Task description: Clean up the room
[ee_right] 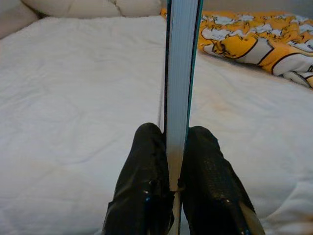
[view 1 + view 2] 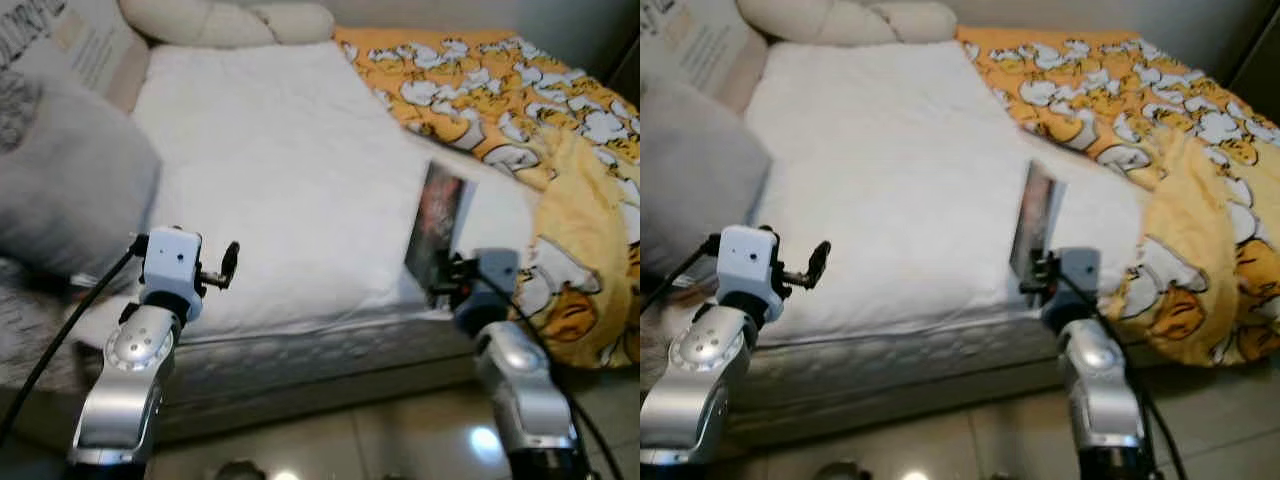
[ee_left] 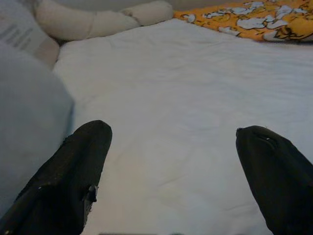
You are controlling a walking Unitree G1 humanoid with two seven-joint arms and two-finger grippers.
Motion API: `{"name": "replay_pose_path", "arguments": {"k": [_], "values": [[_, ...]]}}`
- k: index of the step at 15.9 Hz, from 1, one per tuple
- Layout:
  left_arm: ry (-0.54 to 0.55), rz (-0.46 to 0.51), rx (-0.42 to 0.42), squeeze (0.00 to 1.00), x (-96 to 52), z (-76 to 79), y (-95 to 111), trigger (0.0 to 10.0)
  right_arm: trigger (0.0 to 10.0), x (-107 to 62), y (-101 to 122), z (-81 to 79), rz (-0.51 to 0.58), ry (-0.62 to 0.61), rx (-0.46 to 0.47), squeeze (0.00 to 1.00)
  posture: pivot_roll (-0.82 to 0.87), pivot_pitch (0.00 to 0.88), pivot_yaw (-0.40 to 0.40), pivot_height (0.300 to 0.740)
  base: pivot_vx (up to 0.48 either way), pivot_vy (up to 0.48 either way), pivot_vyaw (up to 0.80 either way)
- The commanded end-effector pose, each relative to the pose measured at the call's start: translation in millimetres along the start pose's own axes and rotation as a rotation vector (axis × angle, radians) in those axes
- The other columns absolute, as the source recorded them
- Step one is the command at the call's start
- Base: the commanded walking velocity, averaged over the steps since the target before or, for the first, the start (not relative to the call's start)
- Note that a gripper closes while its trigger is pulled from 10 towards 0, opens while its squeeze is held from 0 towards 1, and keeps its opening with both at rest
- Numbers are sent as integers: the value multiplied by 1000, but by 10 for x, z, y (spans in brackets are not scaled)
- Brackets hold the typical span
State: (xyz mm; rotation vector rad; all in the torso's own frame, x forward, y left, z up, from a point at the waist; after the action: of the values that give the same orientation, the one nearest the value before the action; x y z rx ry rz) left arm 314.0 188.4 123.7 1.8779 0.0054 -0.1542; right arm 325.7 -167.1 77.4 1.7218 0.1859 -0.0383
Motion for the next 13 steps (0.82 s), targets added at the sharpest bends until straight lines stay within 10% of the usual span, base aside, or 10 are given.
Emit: {"name": "replay_pose_path", "arguments": {"k": [1, 13], "values": [[28, 5, -2, 161, 7, -52, 25, 10000, 10000, 32, 139, -99, 56, 33, 1, 0, 51, 0, -62, 740, 0, 0, 0], [31, 41, -6, 184, 41, -67, 117, 10000, 10000, 69, 173, -203, 54, 80, -39, 0, 53, 0, -69, 740, 151, 0, 133]]}}
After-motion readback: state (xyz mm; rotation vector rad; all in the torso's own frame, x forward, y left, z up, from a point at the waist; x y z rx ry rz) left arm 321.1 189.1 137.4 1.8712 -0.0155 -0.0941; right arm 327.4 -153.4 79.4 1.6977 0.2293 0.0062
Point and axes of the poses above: a point about 5 cm out from each wrist's last joint towards the gripper, its own x axis pointing out of the wrist towards the gripper, its own y axis along the axis of the wrist's last joint, z = x × y, the point moved 5 cm from there along x, pointing out of the wrist towards the gripper, and after that the axes turned 5 degrees about x, right-handed, at the moved point
